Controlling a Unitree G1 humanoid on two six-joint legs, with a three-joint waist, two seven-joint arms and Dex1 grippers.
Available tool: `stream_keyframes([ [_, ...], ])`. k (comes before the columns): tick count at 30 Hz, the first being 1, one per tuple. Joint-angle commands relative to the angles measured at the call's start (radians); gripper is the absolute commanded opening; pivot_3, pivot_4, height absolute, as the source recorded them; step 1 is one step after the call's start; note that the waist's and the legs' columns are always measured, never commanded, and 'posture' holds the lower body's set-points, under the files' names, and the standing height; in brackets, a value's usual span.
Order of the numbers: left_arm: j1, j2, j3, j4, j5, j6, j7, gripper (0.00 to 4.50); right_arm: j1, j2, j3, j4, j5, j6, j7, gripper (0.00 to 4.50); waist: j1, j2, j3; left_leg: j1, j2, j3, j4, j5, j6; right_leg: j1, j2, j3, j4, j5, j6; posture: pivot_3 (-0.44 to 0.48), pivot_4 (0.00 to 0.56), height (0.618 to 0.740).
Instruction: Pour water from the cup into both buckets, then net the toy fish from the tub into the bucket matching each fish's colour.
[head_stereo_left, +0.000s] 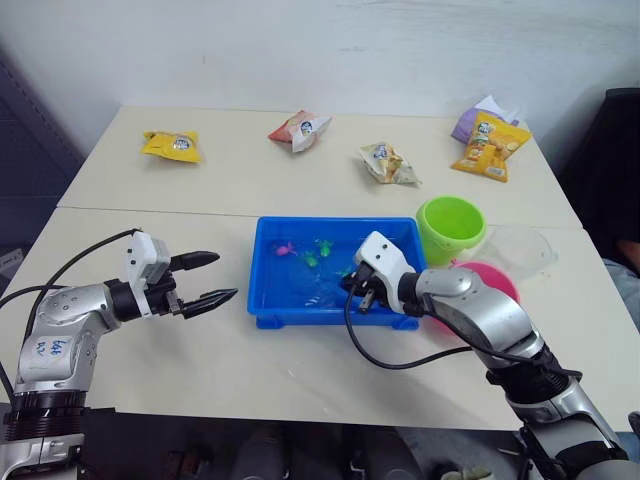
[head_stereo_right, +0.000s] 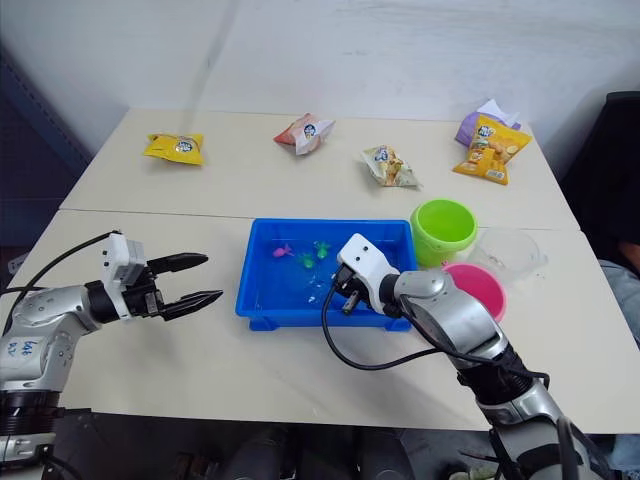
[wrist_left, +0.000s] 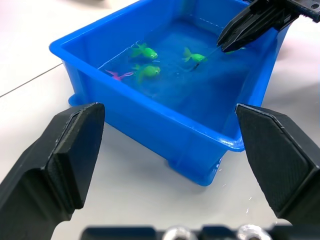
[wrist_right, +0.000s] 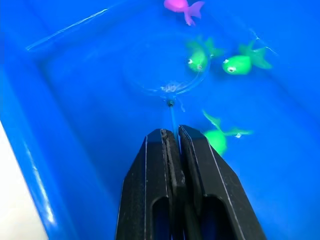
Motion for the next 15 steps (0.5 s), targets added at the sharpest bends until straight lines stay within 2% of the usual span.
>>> stream_keyframes([
  [1, -0.027, 0.036, 0.003, -0.033, 0.014, 0.003, 0.008, 4.48, -0.043, 0.022, -0.014, 0.001, -0.007, 0.062, -0.019, 0.00, 0.000, 0.000, 0.000, 0.000, 0.000, 0.000, 0.000, 0.000, 0.000, 0.000, 0.000, 0.000, 0.000, 0.000, 0.000, 0.000, 0.150, 0.738],
  [8, -0.029, 0.090, -0.019, -0.058, 0.036, 0.031, 0.007, 4.48, -0.108, 0.096, -0.008, 0.069, -0.036, 0.098, -0.062, 0.00, -0.004, 0.000, 0.000, 0.000, 0.000, 0.000, -0.002, 0.000, -0.001, -0.001, 0.000, 0.000, 0.000, 0.000, 0.000, 0.000, 0.150, 0.738],
  [15, -0.084, 0.120, -0.053, -0.080, 0.043, 0.118, 0.028, 4.48, -0.152, 0.183, -0.020, 0.147, -0.047, 0.063, -0.074, 0.00, -0.003, 0.000, 0.000, -0.002, 0.000, 0.001, -0.001, 0.000, -0.001, -0.003, 0.000, 0.000, 0.000, 0.000, 0.000, 0.000, 0.150, 0.738],
])
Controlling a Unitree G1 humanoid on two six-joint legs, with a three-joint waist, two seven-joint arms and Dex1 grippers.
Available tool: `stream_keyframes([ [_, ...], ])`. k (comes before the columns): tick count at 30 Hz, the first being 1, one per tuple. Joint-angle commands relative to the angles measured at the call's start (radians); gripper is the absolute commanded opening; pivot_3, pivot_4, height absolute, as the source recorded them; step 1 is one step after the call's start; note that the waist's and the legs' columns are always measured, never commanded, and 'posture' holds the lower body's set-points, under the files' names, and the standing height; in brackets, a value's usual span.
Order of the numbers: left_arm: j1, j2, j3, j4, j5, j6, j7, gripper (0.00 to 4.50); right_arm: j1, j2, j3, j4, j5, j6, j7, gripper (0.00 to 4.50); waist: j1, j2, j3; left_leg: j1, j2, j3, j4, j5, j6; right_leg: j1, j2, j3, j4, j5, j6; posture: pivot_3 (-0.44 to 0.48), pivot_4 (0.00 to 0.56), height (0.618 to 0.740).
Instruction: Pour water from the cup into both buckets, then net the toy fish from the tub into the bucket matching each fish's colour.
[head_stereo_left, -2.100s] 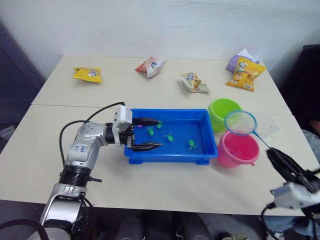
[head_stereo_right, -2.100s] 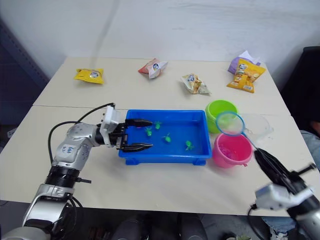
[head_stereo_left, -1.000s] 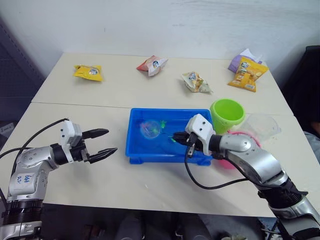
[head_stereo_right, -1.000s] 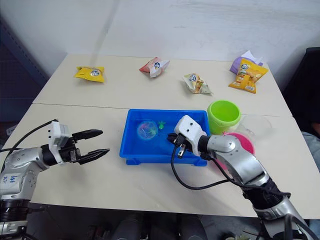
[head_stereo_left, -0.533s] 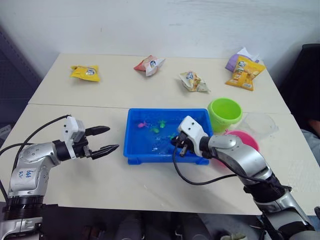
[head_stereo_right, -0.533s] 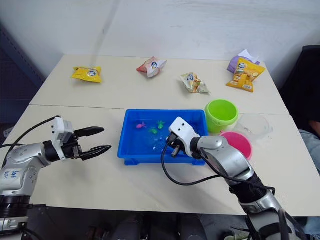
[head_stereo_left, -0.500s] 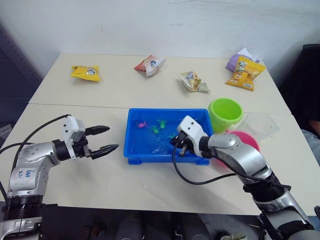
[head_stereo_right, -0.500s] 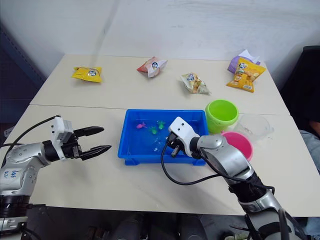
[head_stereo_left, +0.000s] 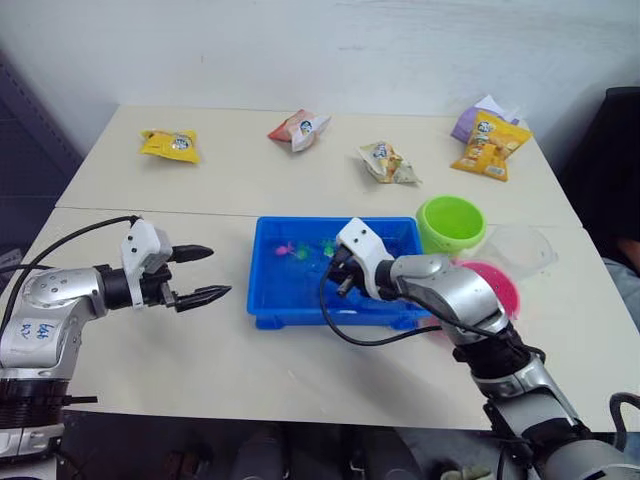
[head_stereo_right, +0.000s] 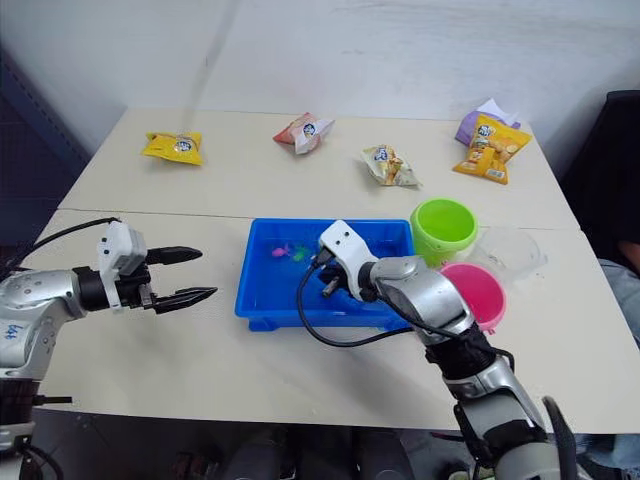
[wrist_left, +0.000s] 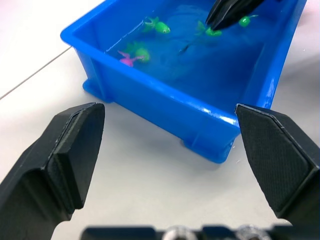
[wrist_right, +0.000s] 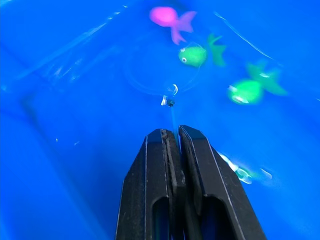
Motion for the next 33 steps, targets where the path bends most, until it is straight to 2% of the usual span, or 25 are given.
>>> stream_keyframes([
  [1, -0.031, 0.018, -0.006, -0.033, 0.005, 0.030, 0.014, 4.48, -0.036, 0.015, -0.015, 0.010, -0.012, -0.031, -0.001, 0.00, 0.000, 0.000, 0.000, 0.000, 0.000, 0.000, 0.000, 0.000, 0.000, 0.000, 0.000, 0.000, 0.000, 0.000, 0.000, 0.000, 0.150, 0.738],
  [6, -0.057, 0.010, -0.032, -0.038, 0.013, 0.062, 0.033, 4.48, -0.041, 0.058, -0.031, 0.030, 0.004, -0.074, 0.013, 0.00, -0.002, 0.000, 0.000, -0.002, 0.000, 0.000, 0.000, 0.000, 0.000, -0.003, 0.000, 0.000, 0.003, 0.000, 0.000, 0.000, 0.150, 0.738],
  [9, -0.057, 0.006, -0.034, -0.052, 0.008, 0.076, 0.047, 4.48, -0.019, 0.054, -0.046, -0.006, 0.019, -0.099, 0.038, 0.00, -0.003, 0.000, 0.000, -0.014, 0.000, 0.001, 0.004, 0.001, -0.001, -0.015, 0.000, 0.001, 0.011, 0.000, 0.000, 0.000, 0.150, 0.738],
  [17, -0.048, -0.008, -0.025, -0.074, -0.019, 0.090, 0.050, 4.48, 0.146, -0.077, -0.147, -0.234, 0.127, -0.130, 0.171, 0.00, 0.000, 0.000, 0.000, -0.014, 0.000, 0.002, 0.003, 0.001, 0.000, -0.015, 0.000, 0.001, 0.010, 0.000, 0.000, 0.000, 0.150, 0.738],
  [27, -0.077, -0.057, -0.023, -0.052, -0.067, 0.019, -0.034, 4.48, 0.241, -0.158, -0.319, -0.374, 0.266, -0.061, 0.170, 0.00, 0.007, 0.000, 0.000, -0.013, 0.000, 0.001, 0.004, 0.001, 0.000, -0.014, 0.000, 0.001, 0.010, 0.000, 0.000, 0.000, 0.150, 0.738],
  [33, -0.131, -0.124, -0.062, -0.048, -0.093, -0.010, -0.084, 4.48, 0.389, -0.279, -0.428, -0.491, 0.283, -0.173, 0.219, 0.00, 0.014, 0.000, 0.000, -0.013, 0.000, 0.001, 0.004, 0.001, 0.000, -0.012, 0.000, 0.000, 0.007, 0.000, 0.000, 0.000, 0.150, 0.738],
])
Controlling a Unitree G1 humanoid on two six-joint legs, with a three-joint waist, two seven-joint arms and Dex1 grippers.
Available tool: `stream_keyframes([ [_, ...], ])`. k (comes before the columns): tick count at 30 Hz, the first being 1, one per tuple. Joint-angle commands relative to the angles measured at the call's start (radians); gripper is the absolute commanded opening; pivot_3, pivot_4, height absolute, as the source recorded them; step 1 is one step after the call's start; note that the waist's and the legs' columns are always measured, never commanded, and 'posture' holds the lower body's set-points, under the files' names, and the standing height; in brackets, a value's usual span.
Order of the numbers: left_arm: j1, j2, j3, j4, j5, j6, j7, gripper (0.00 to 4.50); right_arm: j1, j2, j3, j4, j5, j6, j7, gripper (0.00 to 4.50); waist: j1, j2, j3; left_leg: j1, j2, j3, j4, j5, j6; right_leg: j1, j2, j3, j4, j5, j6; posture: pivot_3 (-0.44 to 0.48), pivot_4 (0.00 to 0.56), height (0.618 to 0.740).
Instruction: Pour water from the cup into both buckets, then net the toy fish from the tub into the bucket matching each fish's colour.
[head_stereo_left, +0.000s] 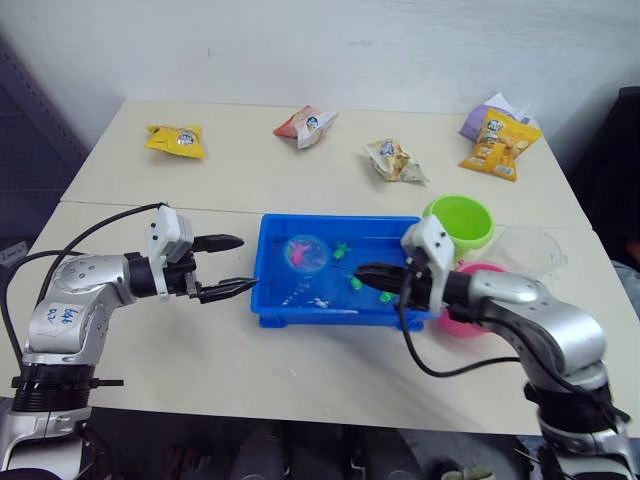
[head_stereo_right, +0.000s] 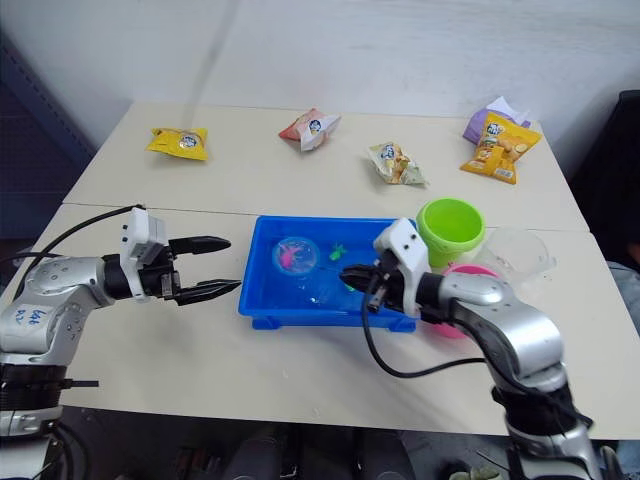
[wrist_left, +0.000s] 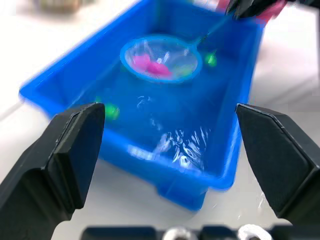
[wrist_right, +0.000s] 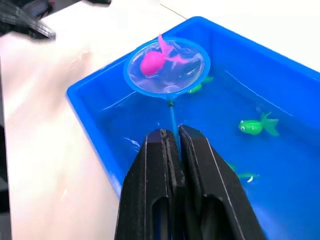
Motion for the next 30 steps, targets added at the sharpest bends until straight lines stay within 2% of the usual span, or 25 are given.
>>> stream_keyframes([
  [1, -0.058, -0.031, -0.029, -0.009, -0.018, -0.023, -0.029, 4.48, 0.073, -0.057, -0.107, -0.095, 0.029, -0.061, 0.016, 0.00, 0.001, 0.000, 0.000, 0.000, -0.001, 0.000, 0.000, 0.000, 0.000, 0.000, 0.000, 0.000, 0.000, 0.000, 0.000, 0.000, 0.150, 0.738],
  [8, -0.184, -0.108, -0.113, 0.086, 0.007, -0.054, -0.082, 4.48, 0.307, -0.132, -0.378, -0.277, 0.143, -0.057, 0.012, 0.00, 0.011, 0.000, 0.000, 0.001, 0.000, 0.001, 0.001, 0.000, 0.000, 0.001, 0.002, 0.001, 0.001, 0.000, 0.001, 0.000, 0.150, 0.738],
  [13, -0.240, -0.177, -0.169, 0.137, 0.016, -0.069, -0.111, 4.48, 0.534, -0.087, -0.669, -0.372, 0.222, -0.076, -0.023, 0.00, 0.023, 0.000, 0.000, 0.001, 0.000, 0.001, 0.002, 0.001, 0.000, 0.001, 0.002, 0.001, 0.001, 0.000, 0.001, 0.000, 0.150, 0.738],
  [18, -0.289, -0.234, -0.205, 0.205, 0.028, -0.094, -0.153, 4.48, 0.763, -0.029, -0.872, -0.399, 0.209, -0.228, 0.044, 0.00, 0.032, 0.000, 0.000, 0.002, -0.001, 0.001, 0.004, 0.001, 0.001, 0.004, 0.002, 0.001, 0.001, 0.001, 0.002, 0.000, 0.150, 0.738],
  [23, -0.331, -0.283, -0.215, 0.255, 0.033, -0.115, -0.181, 4.48, 0.941, 0.022, -0.908, -0.340, 0.038, -0.419, 0.073, 0.00, 0.022, 0.000, 0.000, 0.005, -0.001, 0.001, 0.005, 0.000, 0.001, 0.006, 0.003, 0.003, -0.001, 0.001, 0.002, 0.000, 0.150, 0.738],
  [27, -0.339, -0.301, -0.225, 0.275, 0.044, -0.127, -0.189, 4.48, 0.992, 0.082, -0.852, -0.243, -0.151, -0.662, 0.057, 0.00, 0.018, 0.000, 0.000, 0.007, -0.001, 0.003, 0.005, 0.001, 0.001, 0.006, 0.003, 0.004, 0.000, 0.001, 0.002, 0.000, 0.150, 0.738],
  [30, -0.339, -0.306, -0.226, 0.275, 0.045, -0.129, -0.189, 4.48, 0.986, 0.105, -0.792, -0.149, -0.305, -0.913, 0.039, 0.00, 0.018, 0.000, 0.000, 0.007, -0.001, 0.003, 0.005, 0.001, 0.000, 0.005, 0.003, 0.005, 0.001, 0.001, 0.002, 0.000, 0.150, 0.738],
])
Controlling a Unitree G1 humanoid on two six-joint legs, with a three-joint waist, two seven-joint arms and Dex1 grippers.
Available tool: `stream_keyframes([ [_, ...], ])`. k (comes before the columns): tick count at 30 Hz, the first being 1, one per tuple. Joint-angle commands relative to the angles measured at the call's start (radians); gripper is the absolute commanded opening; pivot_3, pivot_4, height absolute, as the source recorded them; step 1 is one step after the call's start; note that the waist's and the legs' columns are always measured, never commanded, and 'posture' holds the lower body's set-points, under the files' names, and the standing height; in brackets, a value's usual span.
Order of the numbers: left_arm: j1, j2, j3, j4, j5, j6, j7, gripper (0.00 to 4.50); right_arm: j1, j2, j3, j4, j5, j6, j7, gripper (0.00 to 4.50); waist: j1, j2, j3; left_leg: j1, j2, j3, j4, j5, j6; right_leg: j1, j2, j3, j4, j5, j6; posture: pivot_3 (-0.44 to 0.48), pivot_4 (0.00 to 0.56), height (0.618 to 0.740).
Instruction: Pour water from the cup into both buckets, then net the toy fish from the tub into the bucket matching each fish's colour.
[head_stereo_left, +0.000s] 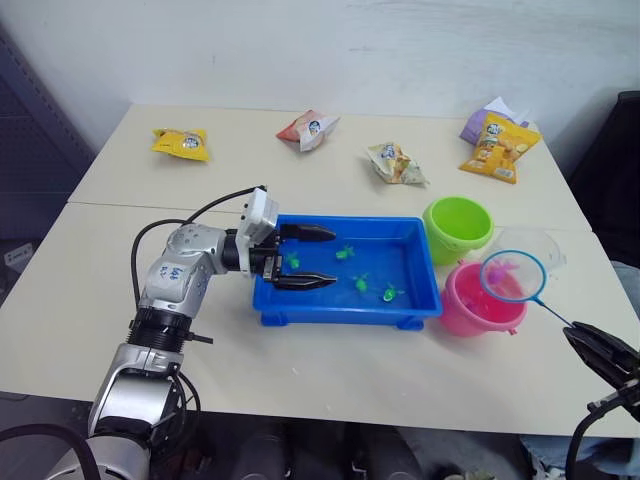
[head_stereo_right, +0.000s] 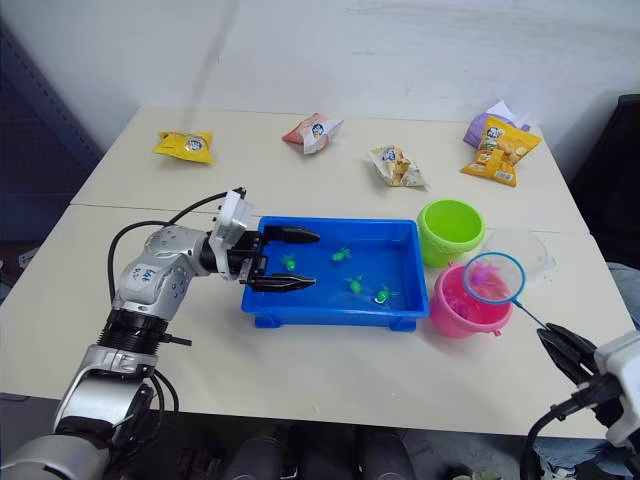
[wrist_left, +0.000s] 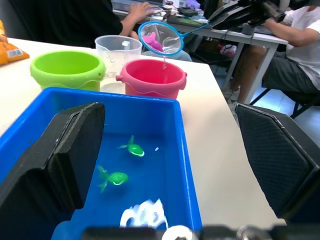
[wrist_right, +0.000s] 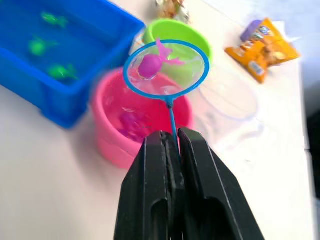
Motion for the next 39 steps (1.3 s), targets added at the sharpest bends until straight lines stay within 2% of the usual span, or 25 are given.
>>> stream_keyframes([
  [1, -0.017, -0.008, 0.008, -0.008, 0.001, -0.012, -0.004, 4.48, -0.006, 0.017, 0.055, 0.102, -0.179, -0.321, -0.021, 0.00, 0.000, 0.000, 0.000, 0.000, 0.000, 0.000, 0.000, 0.000, 0.000, 0.000, 0.000, 0.000, 0.000, 0.000, 0.000, 0.000, 0.150, 0.738],
  [4, -0.011, -0.015, 0.012, -0.020, -0.001, -0.006, 0.012, 4.48, -0.034, 0.014, 0.077, 0.249, -0.353, -0.616, -0.104, 0.00, 0.002, 0.000, 0.000, 0.000, 0.000, 0.000, 0.001, 0.000, -0.001, 0.000, 0.000, 0.000, 0.000, 0.000, 0.000, 0.000, 0.150, 0.738],
  [8, 0.007, -0.012, 0.012, -0.039, -0.001, -0.005, 0.018, 4.48, -0.110, -0.027, 0.058, 0.423, -0.630, -1.033, -0.299, 0.00, 0.000, 0.000, 0.000, 0.000, -0.001, 0.001, 0.001, 0.001, -0.001, 0.000, 0.000, 0.001, 0.001, 0.000, 0.000, 0.000, 0.150, 0.738],
  [10, 0.015, -0.005, 0.002, -0.049, 0.011, -0.015, 0.014, 4.48, -0.125, -0.034, 0.046, 0.484, -0.722, -1.140, -0.381, 0.00, 0.000, 0.000, 0.000, 0.000, 0.000, 0.001, 0.001, 0.001, -0.002, 0.000, 0.000, 0.001, 0.001, 0.000, 0.000, 0.000, 0.150, 0.738],
  [12, 0.022, -0.003, 0.000, -0.059, 0.018, -0.022, 0.017, 4.48, -0.140, -0.037, 0.005, 0.509, -0.909, -1.242, -0.501, 0.00, 0.002, 0.000, 0.000, 0.001, 0.000, 0.000, 0.001, 0.002, -0.004, 0.000, 0.000, 0.000, 0.002, -0.001, -0.001, 0.000, 0.150, 0.738],
  [15, 0.029, -0.001, 0.001, -0.069, 0.022, -0.027, 0.018, 4.48, -0.166, -0.039, -0.038, 0.517, -1.129, -1.296, -0.677, 0.00, 0.003, 0.000, 0.000, 0.001, 0.000, 0.001, 0.002, 0.002, -0.004, 0.000, 0.000, 0.001, 0.002, -0.001, -0.001, 0.000, 0.150, 0.738],
  [17, 0.032, 0.000, 0.000, -0.072, 0.025, -0.031, 0.017, 4.48, -0.163, -0.044, -0.036, 0.531, -1.216, -1.294, -0.765, 0.00, 0.001, 0.000, 0.000, 0.001, 0.000, 0.001, 0.002, 0.002, -0.004, 0.000, 0.000, 0.001, 0.003, -0.001, -0.001, 0.000, 0.150, 0.738],
  [25, 0.030, 0.001, -0.002, -0.075, 0.036, -0.040, 0.018, 4.48, -0.109, -0.102, 0.035, 0.588, -1.347, -1.215, -0.970, 0.00, -0.001, 0.000, 0.000, 0.002, 0.000, 0.001, 0.002, 0.003, -0.005, 0.001, 0.001, 0.001, 0.003, -0.001, -0.002, 0.000, 0.150, 0.738],
  [28, 0.029, 0.003, -0.001, -0.078, 0.037, -0.039, 0.020, 4.48, -0.102, -0.132, 0.062, 0.614, -1.278, -1.184, -0.981, 0.00, -0.001, 0.000, 0.000, 0.008, 0.000, 0.002, 0.001, 0.003, -0.005, 0.005, 0.001, 0.002, 0.003, -0.001, -0.002, 0.000, 0.150, 0.738],
  [30, 0.028, 0.006, 0.002, -0.078, 0.038, -0.038, 0.023, 4.48, -0.090, -0.155, 0.103, 0.608, -1.094, -1.166, -0.916, 0.00, -0.002, 0.000, 0.000, 0.015, 0.000, 0.002, -0.002, 0.002, -0.005, 0.013, 0.001, 0.001, 0.000, -0.002, -0.002, 0.000, 0.150, 0.738],
  [35, 0.028, 0.028, 0.017, -0.064, 0.037, -0.034, 0.027, 4.48, -0.035, -0.267, 0.265, 0.480, -0.588, -1.058, -0.689, 0.00, -0.008, 0.000, 0.000, 0.016, 0.000, 0.001, -0.004, 0.002, -0.004, 0.013, 0.001, 0.002, 0.000, -0.002, -0.002, 0.000, 0.150, 0.738],
  [37, 0.029, 0.052, 0.032, -0.042, 0.036, -0.039, 0.019, 4.48, -0.044, -0.329, 0.309, 0.388, -0.420, -0.980, -0.599, 0.00, -0.014, 0.000, 0.000, 0.016, 0.001, 0.001, -0.003, 0.002, -0.004, 0.013, 0.000, 0.002, 0.000, -0.002, -0.002, 0.000, 0.150, 0.738],
  [39, 0.034, 0.076, 0.040, -0.019, 0.038, -0.047, 0.010, 4.48, -0.058, -0.405, 0.366, 0.291, -0.240, -0.822, -0.481, 0.00, -0.024, 0.000, 0.000, 0.016, 0.001, 0.001, -0.003, 0.002, -0.004, 0.014, 0.000, 0.001, 0.001, -0.001, -0.002, 0.000, 0.150, 0.738],
])
